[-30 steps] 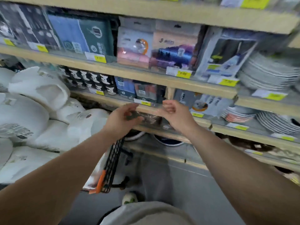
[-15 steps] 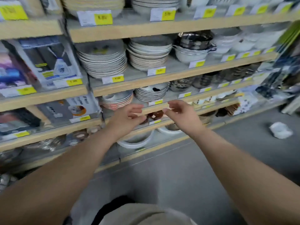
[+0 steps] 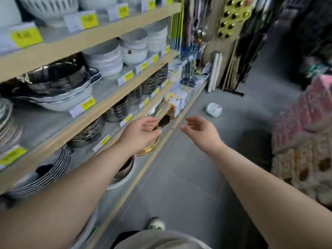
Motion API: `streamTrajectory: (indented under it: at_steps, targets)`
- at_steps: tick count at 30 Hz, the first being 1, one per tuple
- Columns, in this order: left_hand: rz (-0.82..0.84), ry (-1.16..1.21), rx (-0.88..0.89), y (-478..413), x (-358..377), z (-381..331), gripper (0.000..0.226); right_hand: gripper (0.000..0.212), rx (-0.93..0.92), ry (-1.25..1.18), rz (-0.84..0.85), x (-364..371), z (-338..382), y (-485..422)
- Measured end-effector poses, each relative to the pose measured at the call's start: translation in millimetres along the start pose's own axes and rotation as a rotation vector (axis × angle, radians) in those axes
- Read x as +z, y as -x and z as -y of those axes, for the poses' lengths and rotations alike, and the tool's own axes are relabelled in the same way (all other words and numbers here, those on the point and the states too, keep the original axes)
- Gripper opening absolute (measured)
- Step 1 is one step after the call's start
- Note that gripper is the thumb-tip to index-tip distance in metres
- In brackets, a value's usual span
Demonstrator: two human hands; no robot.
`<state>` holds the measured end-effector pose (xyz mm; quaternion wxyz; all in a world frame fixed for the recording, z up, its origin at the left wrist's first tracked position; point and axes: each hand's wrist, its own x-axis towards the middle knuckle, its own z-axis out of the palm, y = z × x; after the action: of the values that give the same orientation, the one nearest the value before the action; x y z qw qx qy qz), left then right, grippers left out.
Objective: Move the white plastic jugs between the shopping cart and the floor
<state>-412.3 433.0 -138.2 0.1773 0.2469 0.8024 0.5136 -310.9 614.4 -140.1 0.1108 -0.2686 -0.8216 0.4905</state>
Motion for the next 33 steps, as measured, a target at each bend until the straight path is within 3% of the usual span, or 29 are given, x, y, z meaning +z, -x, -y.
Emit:
streamTrajectory:
  at_steps: [11,24,33]
  targets:
    - [0.279,-0.052,0.063,-227,106,-55,0.036,0.045,0.21,-0.023,-0.269,-111,-67,-162]
    - [0.246,-0.025,0.024,-477,263,-109,0.03,0.047,0.256,0.023,-0.234,-272,-142,-402]
    - [0.271,0.004,0.024,-664,323,-114,0.033,0.042,0.281,-0.017,-0.288,-327,-182,-576]
